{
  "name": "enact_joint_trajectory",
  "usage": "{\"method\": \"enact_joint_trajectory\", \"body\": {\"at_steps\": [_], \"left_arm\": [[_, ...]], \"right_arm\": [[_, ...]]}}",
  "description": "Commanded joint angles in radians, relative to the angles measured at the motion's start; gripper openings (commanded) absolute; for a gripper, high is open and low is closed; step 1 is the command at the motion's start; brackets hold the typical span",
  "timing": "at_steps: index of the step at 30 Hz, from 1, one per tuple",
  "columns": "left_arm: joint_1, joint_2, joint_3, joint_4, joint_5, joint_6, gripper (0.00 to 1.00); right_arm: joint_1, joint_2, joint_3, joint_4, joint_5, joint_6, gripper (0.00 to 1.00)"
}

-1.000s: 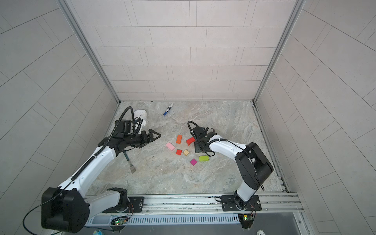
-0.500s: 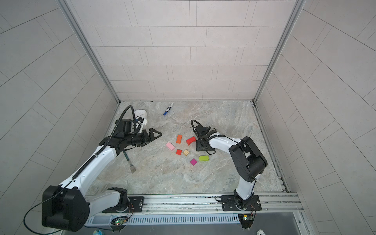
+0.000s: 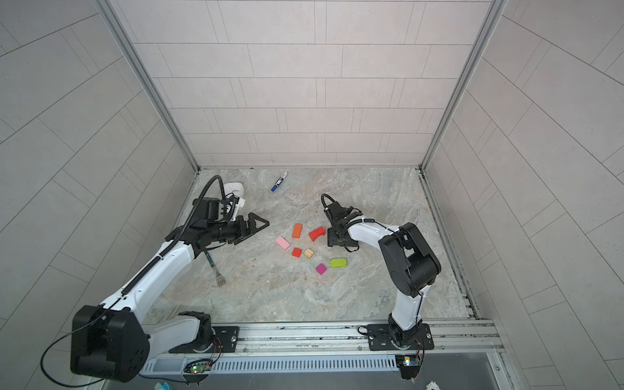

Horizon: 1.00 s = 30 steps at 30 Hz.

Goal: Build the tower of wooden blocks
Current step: 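Carry the held bar with the right gripper over the stacked bars, then lower the held wooden bar onto the two stacked bars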

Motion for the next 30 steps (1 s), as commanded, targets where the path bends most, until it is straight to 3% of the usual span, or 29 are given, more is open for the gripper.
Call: {"method": "enact_joint_trajectory", "body": {"at_steps": [1,30], "left_arm": [[-0.005,-0.007,-0.010,0.020,0.013,-0.001,1.00],[-0.004,-0.001,-0.007,0.020,0.010,0.000,1.00]], "right_arm": [[-0.008,0.015,0.006,-0.043,0.005,-0.043,0.63],[-0.035,0.063,0.028,-0.029,-0.006,-0.068,0.64]]}}
